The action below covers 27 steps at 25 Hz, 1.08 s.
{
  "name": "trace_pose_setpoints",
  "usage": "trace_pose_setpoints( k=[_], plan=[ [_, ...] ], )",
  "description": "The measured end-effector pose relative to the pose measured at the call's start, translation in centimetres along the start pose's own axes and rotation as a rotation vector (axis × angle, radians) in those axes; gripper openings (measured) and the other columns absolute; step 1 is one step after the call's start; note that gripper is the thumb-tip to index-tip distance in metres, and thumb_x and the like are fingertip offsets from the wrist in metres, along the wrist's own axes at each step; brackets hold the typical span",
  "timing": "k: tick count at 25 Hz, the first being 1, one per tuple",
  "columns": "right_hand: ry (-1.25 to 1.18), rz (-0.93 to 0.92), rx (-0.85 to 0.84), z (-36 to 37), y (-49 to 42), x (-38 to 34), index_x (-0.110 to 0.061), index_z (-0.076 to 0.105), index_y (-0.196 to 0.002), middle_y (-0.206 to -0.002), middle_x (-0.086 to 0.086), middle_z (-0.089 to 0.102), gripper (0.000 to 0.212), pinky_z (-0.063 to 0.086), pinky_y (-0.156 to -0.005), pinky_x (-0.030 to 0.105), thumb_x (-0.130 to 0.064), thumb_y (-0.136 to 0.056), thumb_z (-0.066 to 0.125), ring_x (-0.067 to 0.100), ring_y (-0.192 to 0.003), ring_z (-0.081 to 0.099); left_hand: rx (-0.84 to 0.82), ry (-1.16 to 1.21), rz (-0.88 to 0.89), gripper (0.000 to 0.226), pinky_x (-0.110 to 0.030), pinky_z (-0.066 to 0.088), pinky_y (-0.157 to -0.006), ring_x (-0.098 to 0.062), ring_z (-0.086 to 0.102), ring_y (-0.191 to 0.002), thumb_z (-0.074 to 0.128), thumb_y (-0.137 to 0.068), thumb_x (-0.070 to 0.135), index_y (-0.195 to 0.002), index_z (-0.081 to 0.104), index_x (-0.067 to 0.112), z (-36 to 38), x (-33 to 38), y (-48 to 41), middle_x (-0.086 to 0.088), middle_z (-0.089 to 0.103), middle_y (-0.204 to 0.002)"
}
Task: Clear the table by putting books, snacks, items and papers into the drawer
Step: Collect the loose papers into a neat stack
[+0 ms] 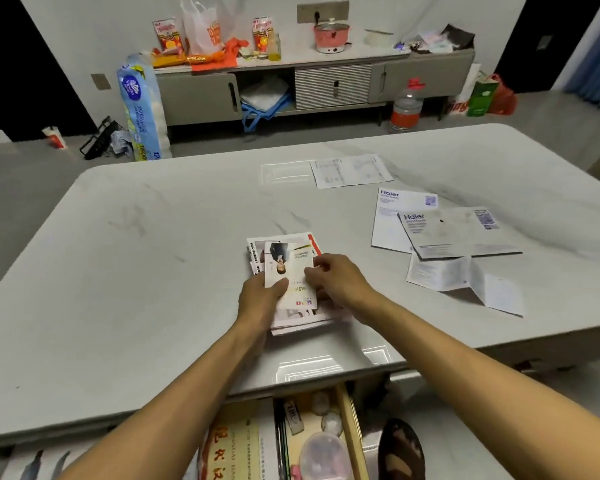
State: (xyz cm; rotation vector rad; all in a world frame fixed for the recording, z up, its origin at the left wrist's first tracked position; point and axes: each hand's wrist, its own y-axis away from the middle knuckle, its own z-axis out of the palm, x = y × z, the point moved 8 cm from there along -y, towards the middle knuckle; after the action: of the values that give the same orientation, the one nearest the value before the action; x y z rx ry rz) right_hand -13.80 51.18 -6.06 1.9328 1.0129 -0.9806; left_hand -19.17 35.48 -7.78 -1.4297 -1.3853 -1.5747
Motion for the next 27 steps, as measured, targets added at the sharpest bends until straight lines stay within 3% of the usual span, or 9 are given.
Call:
trace_pose_setpoints(
  k=[3,6,11,14,18,20,23,25,27],
  plan=[
    [0.292,0.026,0.344,-11.7,0.0,3.6,-0.012,0.061,-0.126,-0.124,0.011,0.062,0.045,0.046,-0.093,0.036,-0.031,-0.086,0.067,0.029,-0.113,0.059,0.034,0.0,0.031,0.036,-0.024,0.057,-0.07,-0.018,0.069,-0.093,0.056,-0.095,0.005,-0.128,0.05,0.017,1.1,0.5,0.0,-0.001,0.066,-0.116],
    [0.602,0.32,0.502,-21.9,0.1,10.5,-0.011,0.042,-0.141,-0.14,0.026,0.044,0.08,0.034,-0.107,0.044,-0.053,-0.079,0.071,0.043,-0.13,0.04,-0.017,-0.005,0.088,0.06,-0.033,0.055,-0.086,-0.019,0.062,-0.106,0.056,-0.094,0.002,-0.144,0.03,0.024,3.7,0.7,0.4,0.003,0.058,-0.123],
    [0.455,0.579,0.552,-26.9,-0.9,15.1,-0.004,0.03,-0.144,-0.144,0.031,0.033,0.105,0.025,-0.112,0.047,-0.074,-0.073,0.063,0.046,-0.133,0.033,-0.015,-0.128,0.132,0.042,-0.022,0.055,-0.075,-0.013,0.064,-0.098,0.057,-0.094,0.005,-0.127,0.047,0.03,5.2,-0.4,-0.2,0.003,0.059,-0.125],
    [0.485,0.425,0.556,-24.6,-1.7,16.2,-0.001,0.033,-0.143,-0.149,0.031,0.031,0.093,0.021,-0.117,0.047,-0.063,-0.08,0.064,0.043,-0.14,0.025,-0.025,-0.168,0.151,0.031,-0.011,0.053,-0.063,-0.001,0.063,-0.09,0.056,-0.095,0.007,-0.118,0.054,0.027,5.0,-0.5,-0.2,0.005,0.059,-0.121],
    [0.681,0.126,0.769,-25.4,1.3,12.4,-0.001,0.047,-0.138,-0.143,0.024,0.043,0.067,0.027,-0.114,0.047,-0.042,-0.088,0.064,0.042,-0.133,0.034,-0.016,-0.18,0.176,0.026,-0.001,0.044,-0.055,0.003,0.059,-0.085,0.057,-0.094,0.005,-0.112,0.055,0.024,5.2,-0.5,-0.3,0.003,0.059,-0.118],
    [0.744,0.279,0.803,-27.2,4.0,12.7,-0.002,0.046,-0.137,-0.144,0.027,0.038,0.068,0.022,-0.115,0.05,-0.05,-0.09,0.058,0.044,-0.134,0.031,-0.014,-0.18,0.181,0.025,0.0,0.043,-0.056,0.005,0.058,-0.086,0.057,-0.093,0.006,-0.112,0.056,0.022,5.3,-0.4,-0.2,0.003,0.06,-0.118],
    [0.692,0.648,0.562,-26.1,7.3,17.3,-0.005,0.04,-0.138,-0.145,0.027,0.032,0.073,0.023,-0.11,0.055,-0.061,-0.091,0.044,0.046,-0.134,0.028,-0.01,-0.175,0.174,0.026,-0.001,0.043,-0.053,0.005,0.058,-0.08,0.057,-0.094,0.006,-0.116,0.057,0.018,5.3,-0.4,0.2,0.003,0.059,-0.114],
    [0.677,0.571,0.498,-23.5,7.9,18.1,-0.004,0.04,-0.137,-0.143,0.025,0.036,0.065,0.026,-0.11,0.052,-0.052,-0.094,0.045,0.043,-0.133,0.03,-0.021,-0.179,0.172,0.026,-0.002,0.044,-0.052,0.005,0.058,-0.078,0.057,-0.094,0.007,-0.118,0.056,0.018,5.4,-0.4,0.4,0.004,0.058,-0.114],
    [0.546,0.301,0.553,-21.5,7.4,16.0,-0.002,0.041,-0.139,-0.142,0.023,0.043,0.053,0.033,-0.108,0.046,-0.028,-0.095,0.053,0.039,-0.132,0.037,-0.017,-0.179,0.171,0.026,-0.003,0.045,-0.051,0.005,0.058,-0.078,0.057,-0.094,0.007,-0.117,0.056,0.018,5.3,-0.2,0.5,0.005,0.057,-0.113]
  ],
)
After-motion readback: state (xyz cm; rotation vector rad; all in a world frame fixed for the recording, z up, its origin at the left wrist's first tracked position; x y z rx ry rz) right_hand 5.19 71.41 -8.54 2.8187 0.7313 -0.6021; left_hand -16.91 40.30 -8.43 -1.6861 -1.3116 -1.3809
